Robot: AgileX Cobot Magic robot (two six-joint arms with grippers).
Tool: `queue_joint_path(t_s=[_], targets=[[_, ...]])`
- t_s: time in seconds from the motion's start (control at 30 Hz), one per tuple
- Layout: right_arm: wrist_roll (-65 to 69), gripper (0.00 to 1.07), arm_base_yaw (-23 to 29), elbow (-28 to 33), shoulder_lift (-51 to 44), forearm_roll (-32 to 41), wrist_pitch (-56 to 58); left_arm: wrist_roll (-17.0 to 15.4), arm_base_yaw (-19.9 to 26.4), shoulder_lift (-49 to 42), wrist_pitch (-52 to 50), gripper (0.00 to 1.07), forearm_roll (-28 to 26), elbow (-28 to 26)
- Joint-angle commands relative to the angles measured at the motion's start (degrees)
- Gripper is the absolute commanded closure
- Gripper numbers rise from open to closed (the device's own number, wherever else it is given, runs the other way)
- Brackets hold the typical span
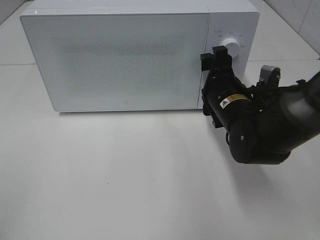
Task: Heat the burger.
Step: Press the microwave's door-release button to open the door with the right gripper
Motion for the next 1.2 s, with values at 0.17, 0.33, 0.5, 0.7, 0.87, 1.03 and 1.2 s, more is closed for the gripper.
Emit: queue_joint_path(t_s=[0.17,0.33,0.5,0.7,0.87,1.03,1.2], targets=[[-1.26,0.31,-0.06,4.47,-4.35,-4.7,-2.41,-0.34,0.11,-1.15,-0.11,0.26,-0.06,0.11],[-3.09,0.31,-0.06,7.51,-8.31,-8.02,1.32,-0.34,0.11,-1.15,-0.11,0.26,-0.06,0.11],[-9.68,0.31,-0.06,8.88,-13.24,-11.69,10.89,-0.34,0.11,-1.15,-0.11,0.26,-0.06,0.11],[-21.2,0.31,-0.11,8.94,-20.05,-14.44,26.64,-0.34,0.11,-1.15,-0.11,0.26,-0.06,0.11],[-35.75,0.31,-0.17,8.94,-27.44,-15.13,42.06,-0.34,0.11,-1.15,-0.11,0.26,-0.06,0.11],[-48.53,0.31,-0.17,8.94,-32.54,-15.13,53.11,-0.34,0.11,-1.15,-0.11,0.26,-0.06,0.11],[-58.16,0.31,-0.17,8.94,-36.44,-16.96,62.62,-0.34,0.11,-1.15,-0.11,0.26,-0.06,0.11]])
